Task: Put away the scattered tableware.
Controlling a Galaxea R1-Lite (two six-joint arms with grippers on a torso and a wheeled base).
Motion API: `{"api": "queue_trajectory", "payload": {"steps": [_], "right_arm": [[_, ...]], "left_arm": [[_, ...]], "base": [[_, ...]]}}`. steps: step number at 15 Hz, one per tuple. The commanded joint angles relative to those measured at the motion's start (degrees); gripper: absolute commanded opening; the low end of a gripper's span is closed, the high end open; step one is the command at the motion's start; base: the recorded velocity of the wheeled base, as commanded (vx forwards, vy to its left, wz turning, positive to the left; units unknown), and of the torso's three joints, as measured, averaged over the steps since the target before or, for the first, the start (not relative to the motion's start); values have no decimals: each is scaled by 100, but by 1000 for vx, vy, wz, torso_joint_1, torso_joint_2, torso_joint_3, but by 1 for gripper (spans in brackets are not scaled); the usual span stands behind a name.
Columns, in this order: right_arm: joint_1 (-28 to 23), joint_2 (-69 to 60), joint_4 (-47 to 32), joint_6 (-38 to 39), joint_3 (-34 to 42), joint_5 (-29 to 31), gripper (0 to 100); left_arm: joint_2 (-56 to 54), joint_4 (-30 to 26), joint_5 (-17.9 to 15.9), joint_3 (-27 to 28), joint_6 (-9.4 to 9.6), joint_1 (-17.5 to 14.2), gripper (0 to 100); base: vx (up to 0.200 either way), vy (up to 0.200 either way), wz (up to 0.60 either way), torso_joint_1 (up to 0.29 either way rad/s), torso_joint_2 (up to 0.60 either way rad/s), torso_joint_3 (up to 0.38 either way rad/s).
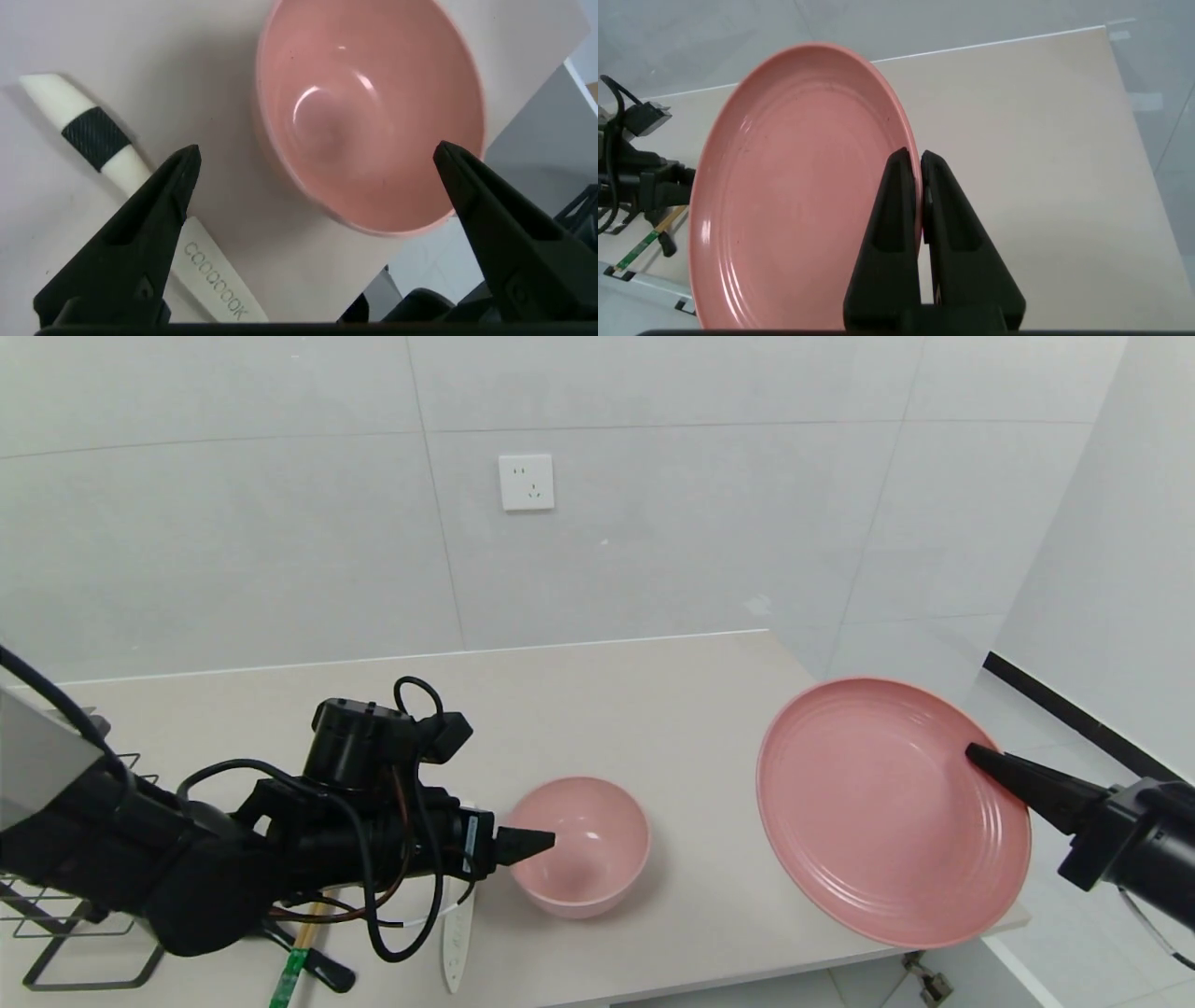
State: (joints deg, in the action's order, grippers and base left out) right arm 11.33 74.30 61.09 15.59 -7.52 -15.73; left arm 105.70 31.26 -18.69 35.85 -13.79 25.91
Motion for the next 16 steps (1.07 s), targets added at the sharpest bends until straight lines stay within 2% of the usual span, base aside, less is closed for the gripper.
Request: {"api": "queue_trajectory", "payload": {"steps": [1,7,10,11,16], "right_arm": [[-25,-12,8,-4,5,-1,0],[-43,-65,0,-12,5,-1,0],[-43,-65,8,-12,-21,-1,0],[-43,-65,0,-12,-12,-9,0],[-43,-56,0,-12,-30,-9,0]], "left_arm": [[249,188,129,36,-10,99,100],[776,733,410,115,-71,257,100],[873,838,419,168,-238,336,100],[882,838,419,168,-247,354,0],[899,900,603,176,-238,371,0]], "base": [[0,0,0,0,0,0],[0,0,0,0,0,0],[0,0,0,0,0,0],[0,0,0,0,0,0],[0,0,0,0,0,0]]}}
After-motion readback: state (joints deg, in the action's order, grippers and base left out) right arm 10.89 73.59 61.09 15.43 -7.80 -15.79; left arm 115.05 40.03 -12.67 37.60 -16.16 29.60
